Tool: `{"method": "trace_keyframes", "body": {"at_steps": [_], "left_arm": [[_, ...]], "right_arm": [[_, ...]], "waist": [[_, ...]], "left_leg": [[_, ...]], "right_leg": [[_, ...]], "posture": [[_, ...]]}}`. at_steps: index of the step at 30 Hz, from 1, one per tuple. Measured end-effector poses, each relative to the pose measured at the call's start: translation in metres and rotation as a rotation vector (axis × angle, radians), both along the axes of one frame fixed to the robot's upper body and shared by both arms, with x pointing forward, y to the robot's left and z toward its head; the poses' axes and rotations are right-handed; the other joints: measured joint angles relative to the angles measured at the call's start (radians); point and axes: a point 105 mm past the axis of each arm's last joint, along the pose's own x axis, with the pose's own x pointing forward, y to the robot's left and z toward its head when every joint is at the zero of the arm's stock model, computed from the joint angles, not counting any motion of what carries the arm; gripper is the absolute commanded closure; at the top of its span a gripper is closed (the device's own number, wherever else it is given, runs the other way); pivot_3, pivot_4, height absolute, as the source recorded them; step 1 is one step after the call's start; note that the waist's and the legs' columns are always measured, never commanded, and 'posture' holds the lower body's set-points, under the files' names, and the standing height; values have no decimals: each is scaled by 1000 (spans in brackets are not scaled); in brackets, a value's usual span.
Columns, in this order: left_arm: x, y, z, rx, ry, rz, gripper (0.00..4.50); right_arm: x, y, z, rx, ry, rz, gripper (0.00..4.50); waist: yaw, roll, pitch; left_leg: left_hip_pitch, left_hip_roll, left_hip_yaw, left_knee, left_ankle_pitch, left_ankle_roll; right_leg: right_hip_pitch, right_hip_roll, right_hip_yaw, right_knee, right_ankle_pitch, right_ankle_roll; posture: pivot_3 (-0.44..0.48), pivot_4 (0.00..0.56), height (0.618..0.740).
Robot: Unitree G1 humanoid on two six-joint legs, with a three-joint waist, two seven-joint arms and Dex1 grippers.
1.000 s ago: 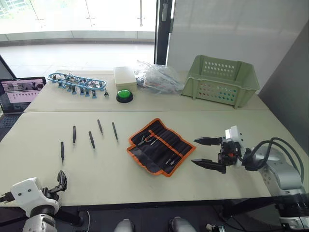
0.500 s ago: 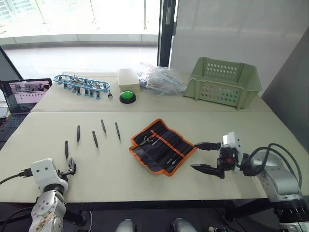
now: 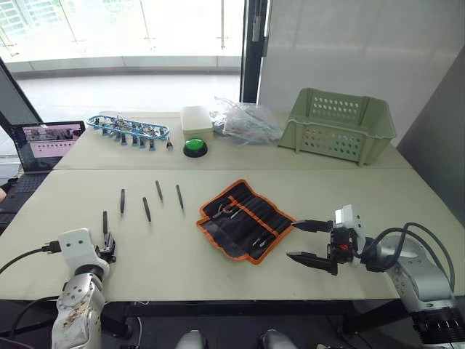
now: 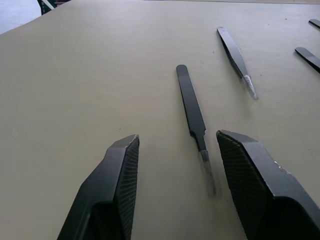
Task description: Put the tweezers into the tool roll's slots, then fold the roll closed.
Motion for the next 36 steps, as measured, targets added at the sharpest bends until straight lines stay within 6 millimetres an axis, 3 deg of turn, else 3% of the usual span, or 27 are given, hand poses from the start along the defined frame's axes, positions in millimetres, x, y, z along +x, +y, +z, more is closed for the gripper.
{"method": "trace_keyframes", "body": {"at_steps": [5, 21, 26, 33, 36], "left_arm": [[3, -2, -1, 18, 13, -21, 4460], [-4, 8, 7, 94, 19, -29, 4460], [-14, 17, 22, 133, 16, -34, 4460], [-19, 6, 58, 180, -57, -121, 4460], [-21, 3, 60, 183, -55, -142, 4460]], "right_arm": [[0, 0, 0, 0, -1, -2, 0], [0, -1, -2, 4, -8, -14, 0], [0, -1, -2, 9, -11, -18, 0], [1, 2, -5, 24, -8, -31, 0], [2, 3, -5, 26, -9, -37, 0]], "waist": [[1, 1, -1], [-10, -2, 1], [-27, -11, 6], [-28, -14, 8], [-28, -14, 8]], "left_leg": [[0, 0, 0, 0, 0, 0], [0, 0, -1, 0, 0, -1], [-4, 1, -1, 0, 0, 0], [-6, 1, -1, -1, 0, -1], [-6, 1, -1, -1, 0, -1]], "right_leg": [[1, 0, 0, 0, 0, 0], [-1, 1, 0, 0, 0, 0], [-4, 1, 0, -2, 2, 4], [-5, 1, 0, -3, 1, 5], [-5, 1, 0, -3, 1, 5]], "posture": [[0, 150, 725], [0, 150, 725], [0, 150, 725], [0, 150, 725], [0, 150, 725]]}}
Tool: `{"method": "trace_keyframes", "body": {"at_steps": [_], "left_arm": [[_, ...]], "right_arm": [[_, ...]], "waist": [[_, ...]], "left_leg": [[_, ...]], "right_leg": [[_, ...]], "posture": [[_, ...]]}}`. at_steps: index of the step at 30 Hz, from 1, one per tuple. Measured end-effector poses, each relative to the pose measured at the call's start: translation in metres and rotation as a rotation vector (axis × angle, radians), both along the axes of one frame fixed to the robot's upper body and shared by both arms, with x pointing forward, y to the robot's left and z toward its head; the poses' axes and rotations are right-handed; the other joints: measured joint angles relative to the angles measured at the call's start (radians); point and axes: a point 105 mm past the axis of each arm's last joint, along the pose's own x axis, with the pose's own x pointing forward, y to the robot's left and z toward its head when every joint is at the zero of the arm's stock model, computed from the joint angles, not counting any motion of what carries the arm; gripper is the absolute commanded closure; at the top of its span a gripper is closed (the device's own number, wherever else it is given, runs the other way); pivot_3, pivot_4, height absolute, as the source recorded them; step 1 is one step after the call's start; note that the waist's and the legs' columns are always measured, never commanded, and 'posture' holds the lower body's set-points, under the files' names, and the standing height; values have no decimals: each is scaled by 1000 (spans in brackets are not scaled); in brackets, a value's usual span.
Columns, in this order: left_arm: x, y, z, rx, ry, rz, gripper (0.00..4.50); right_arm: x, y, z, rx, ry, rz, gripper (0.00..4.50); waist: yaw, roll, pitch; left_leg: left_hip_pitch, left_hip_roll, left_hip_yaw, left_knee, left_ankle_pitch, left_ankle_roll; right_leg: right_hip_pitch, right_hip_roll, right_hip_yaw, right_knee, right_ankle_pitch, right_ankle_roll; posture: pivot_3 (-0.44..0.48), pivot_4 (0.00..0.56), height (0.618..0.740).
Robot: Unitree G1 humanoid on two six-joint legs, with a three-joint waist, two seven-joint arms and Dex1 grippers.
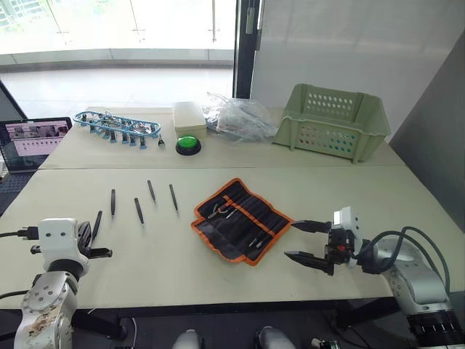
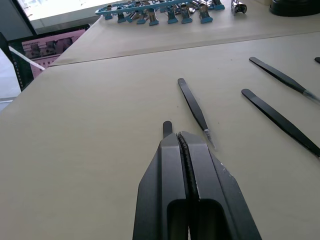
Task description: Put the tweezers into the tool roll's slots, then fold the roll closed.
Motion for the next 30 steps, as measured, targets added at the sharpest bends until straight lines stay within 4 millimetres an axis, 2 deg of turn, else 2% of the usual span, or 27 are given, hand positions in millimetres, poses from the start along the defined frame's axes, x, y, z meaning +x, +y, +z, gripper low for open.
{"method": "trace_keyframes", "body": {"at_steps": [4, 7, 13, 18, 21, 24, 27, 30], "left_arm": [[-7, 5, -4, -60, -9, 20, 4460], [-10, 5, -7, -157, -43, 18, 3623], [-14, 14, -25, -217, 4, 26, 1664], [-11, 17, -35, -237, 34, 29, 1664], [-1, 17, -44, -255, 75, 13, 1664], [10, 17, -42, -284, 71, 9, 1664], [16, 20, -44, -300, 74, 20, 2464], [20, 22, -46, -300, 88, 19, 3488]], "right_arm": [[0, 2, -1, 1, 2, 1, 0], [0, 2, -2, -2, 2, 0, 0], [1, 2, -2, -6, 1, -4, 0], [1, 2, -3, -11, 1, -7, 0], [1, 2, -2, -12, -1, -11, 0], [1, 2, -2, -12, -3, -13, 0], [1, 2, -2, -12, -4, -15, 0], [1, 2, -2, -13, -4, -16, 0]], "waist": [[0, 0, 0], [0, 0, 0], [0, -1, 0], [1, -1, 0], [3, -1, 0], [4, 0, 0], [4, 1, 0], [5, 2, -1]], "left_leg": [[0, 0, 0, 0, 0, 0], [0, 0, 0, 0, 0, 0], [0, 0, 0, 0, 0, 0], [0, 0, 0, 0, 0, 0], [0, 0, 0, 0, 0, 0], [1, 0, 0, 0, 0, 0], [2, 0, 0, 0, 0, 0], [2, 0, 0, 0, 0, 0]], "right_leg": [[0, 0, 0, 0, 0, 0], [0, 0, 0, 0, 0, 0], [0, 0, 0, 0, -1, -1], [0, 0, 0, 0, 0, -1], [0, 0, 0, 1, -1, -1], [1, 0, 0, 1, 0, 0], [1, 0, 0, 2, 0, 0], [1, 0, 0, 3, 0, 0]], "posture": [[0, 150, 725], [0, 150, 725], [0, 150, 725], [0, 150, 725], [0, 150, 725], [0, 150, 725], [0, 150, 725], [0, 150, 725]]}}
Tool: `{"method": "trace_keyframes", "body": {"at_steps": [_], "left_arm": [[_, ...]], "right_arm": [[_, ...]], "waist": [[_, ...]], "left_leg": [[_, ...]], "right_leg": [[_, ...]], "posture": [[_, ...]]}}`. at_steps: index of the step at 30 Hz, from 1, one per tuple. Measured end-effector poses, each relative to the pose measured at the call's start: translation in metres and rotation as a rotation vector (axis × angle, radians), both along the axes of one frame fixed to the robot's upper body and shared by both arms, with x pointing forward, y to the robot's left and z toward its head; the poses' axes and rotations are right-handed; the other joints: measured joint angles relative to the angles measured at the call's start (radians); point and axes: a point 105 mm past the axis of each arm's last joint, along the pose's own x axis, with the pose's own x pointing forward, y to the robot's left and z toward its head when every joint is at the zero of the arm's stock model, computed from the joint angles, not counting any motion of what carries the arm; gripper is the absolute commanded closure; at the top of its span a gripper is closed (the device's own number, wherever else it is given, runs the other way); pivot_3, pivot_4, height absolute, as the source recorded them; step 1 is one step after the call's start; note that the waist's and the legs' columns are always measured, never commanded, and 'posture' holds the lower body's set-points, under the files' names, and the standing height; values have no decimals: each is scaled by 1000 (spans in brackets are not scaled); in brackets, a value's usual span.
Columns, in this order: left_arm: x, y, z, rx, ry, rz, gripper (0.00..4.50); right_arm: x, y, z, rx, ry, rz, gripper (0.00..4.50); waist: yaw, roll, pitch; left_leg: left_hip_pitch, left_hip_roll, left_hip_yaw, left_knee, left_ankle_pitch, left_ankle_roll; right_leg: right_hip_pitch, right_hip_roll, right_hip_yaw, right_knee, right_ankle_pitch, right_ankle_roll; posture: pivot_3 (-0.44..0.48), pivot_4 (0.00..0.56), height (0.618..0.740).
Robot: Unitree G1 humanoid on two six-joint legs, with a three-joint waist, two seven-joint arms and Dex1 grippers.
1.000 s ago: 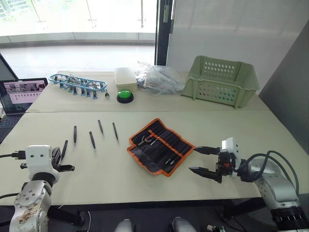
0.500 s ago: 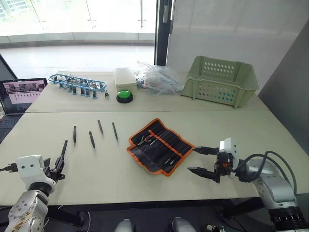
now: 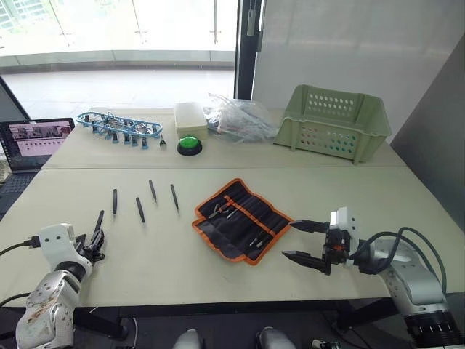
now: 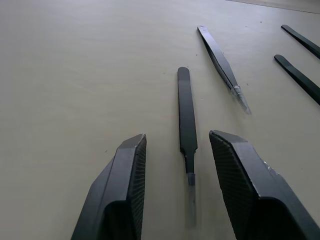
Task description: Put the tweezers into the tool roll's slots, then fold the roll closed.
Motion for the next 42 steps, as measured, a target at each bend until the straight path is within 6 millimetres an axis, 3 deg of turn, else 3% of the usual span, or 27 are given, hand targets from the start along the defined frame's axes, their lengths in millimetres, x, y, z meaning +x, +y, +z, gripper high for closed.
{"method": "trace_keyframes", "body": {"at_steps": [3, 19, 22, 23, 27, 29, 34, 36, 38, 42], "left_arm": [[6, -6, 0, -5, -1, -30, 4471], [0, -5, 7, 74, -8, -59, 4490], [-5, -7, 23, 130, -3, -120, 4490], [-6, -12, 34, 150, -19, -159, 4498], [-4, -42, 74, 165, -85, -325, 4500], [-2, -58, 80, 143, -81, -406, 4500], [18, -134, 91, 57, -59, -734, 4500], [22, -166, 93, 49, -40, -865, 4500], [27, -189, 91, 34, -22, -937, 4500], [34, -212, 80, 49, 69, -993, 4500]], "right_arm": [[1, 0, 0, 0, -1, -6, 0], [2, 0, 1, -11, -16, -39, 0], [3, 0, -3, -8, 3, -74, 0], [4, 1, -4, -4, 8, -89, 247], [12, 8, -11, -19, 13, -163, 1517], [17, 9, -12, -30, 13, -195, 2174], [34, 25, -14, -39, -7, -255, 3992], [41, 33, -16, -41, -10, -269, 4461], [47, 36, -18, -55, -13, -293, 4461], [55, 34, -29, -84, 8, -346, 4461]], "waist": [[6, 0, 0], [6, 0, 0], [-2, -4, 2], [-2, -5, 3], [-3, -5, 3], [-3, -5, 3], [-2, -6, 3], [-5, -6, 3], [-9, -6, 3], [-13, -6, 3]], "left_leg": [[0, 0, 0, 0, 0, 0], [-2, 0, 0, 0, 0, 0], [-2, 1, 0, 0, 0, 0], [-3, 1, 0, 0, 0, 0], [-2, 1, 1, 0, 0, 0], [-2, 1, 0, 0, 0, 0], [-3, 0, 0, 0, 0, 0], [-3, 0, 0, 0, 0, 0], [-3, 0, 0, 0, 0, 0], [-5, 0, -2, -1, 0, 0]], "right_leg": [[1, -1, 0, 0, 0, 0], [-1, -1, 0, -1, 0, 0], [-2, 0, 0, -1, 0, 0], [-2, 0, 0, -1, 0, 0], [-2, -1, 0, -1, -1, -1], [-2, -1, 0, -1, 0, 0], [-1, 0, 0, -1, 0, 0], [-1, 0, 0, -1, 0, 1], [-1, 0, 0, -1, 0, 1], [-3, 1, 0, -1, 1, -1]], "posture": [[0, 150, 725], [0, 150, 725], [0, 150, 725], [0, 150, 725], [0, 150, 725], [0, 150, 725], [0, 150, 725], [0, 150, 725], [0, 150, 725], [0, 150, 725]]}}
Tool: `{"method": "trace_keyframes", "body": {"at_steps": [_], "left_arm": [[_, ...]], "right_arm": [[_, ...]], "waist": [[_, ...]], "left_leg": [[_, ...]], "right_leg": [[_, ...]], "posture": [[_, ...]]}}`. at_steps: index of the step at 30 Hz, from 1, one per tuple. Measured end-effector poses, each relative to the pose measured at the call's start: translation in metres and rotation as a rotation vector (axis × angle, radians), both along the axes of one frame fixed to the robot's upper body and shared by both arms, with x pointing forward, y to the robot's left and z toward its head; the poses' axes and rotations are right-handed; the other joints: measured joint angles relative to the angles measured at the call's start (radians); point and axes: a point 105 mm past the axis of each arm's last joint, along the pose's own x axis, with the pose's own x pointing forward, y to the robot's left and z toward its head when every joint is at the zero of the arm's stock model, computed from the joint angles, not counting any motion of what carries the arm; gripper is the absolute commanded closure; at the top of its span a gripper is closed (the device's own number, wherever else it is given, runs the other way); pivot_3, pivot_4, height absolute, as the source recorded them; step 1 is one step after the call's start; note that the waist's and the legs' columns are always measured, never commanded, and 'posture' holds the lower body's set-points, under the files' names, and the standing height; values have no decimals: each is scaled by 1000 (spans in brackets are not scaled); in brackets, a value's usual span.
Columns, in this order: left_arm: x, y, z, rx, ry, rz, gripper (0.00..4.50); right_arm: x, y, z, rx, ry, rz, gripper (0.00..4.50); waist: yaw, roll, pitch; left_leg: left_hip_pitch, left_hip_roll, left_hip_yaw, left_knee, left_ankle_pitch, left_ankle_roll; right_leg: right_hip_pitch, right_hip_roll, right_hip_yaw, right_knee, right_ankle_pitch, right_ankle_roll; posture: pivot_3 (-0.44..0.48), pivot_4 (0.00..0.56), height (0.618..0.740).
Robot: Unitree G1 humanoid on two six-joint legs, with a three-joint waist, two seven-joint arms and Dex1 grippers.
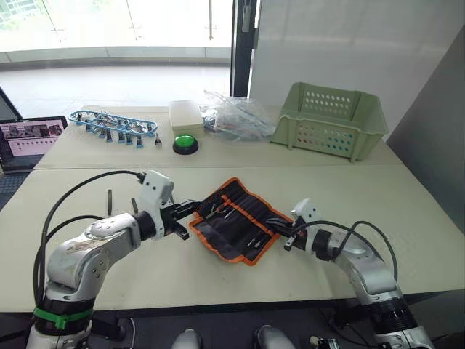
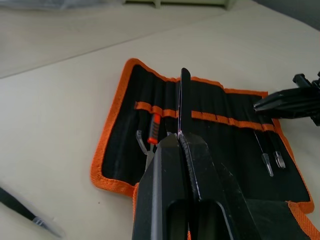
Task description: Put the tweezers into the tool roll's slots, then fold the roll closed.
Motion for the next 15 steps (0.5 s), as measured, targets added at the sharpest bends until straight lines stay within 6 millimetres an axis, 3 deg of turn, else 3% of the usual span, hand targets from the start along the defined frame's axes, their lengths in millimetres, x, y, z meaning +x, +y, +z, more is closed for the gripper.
{"method": "trace_keyframes", "body": {"at_steps": [6, 15], "left_arm": [[5, -23, -5, 121, 50, -51, 4500], [6, -19, -21, 238, 128, -14, 4500]], "right_arm": [[2, 6, -1, -11, -25, -5, 4461], [1, 10, -4, -18, -32, -21, 4461]], "waist": [[-2, 0, 0], [-14, 0, 0]], "left_leg": [[0, 0, 0, 0, 0, 0], [2, 0, -1, 0, 0, 0]], "right_leg": [[1, 0, 0, 0, -1, 2], [2, 0, 0, 0, -1, 2]], "posture": [[0, 150, 725], [0, 150, 725]]}}
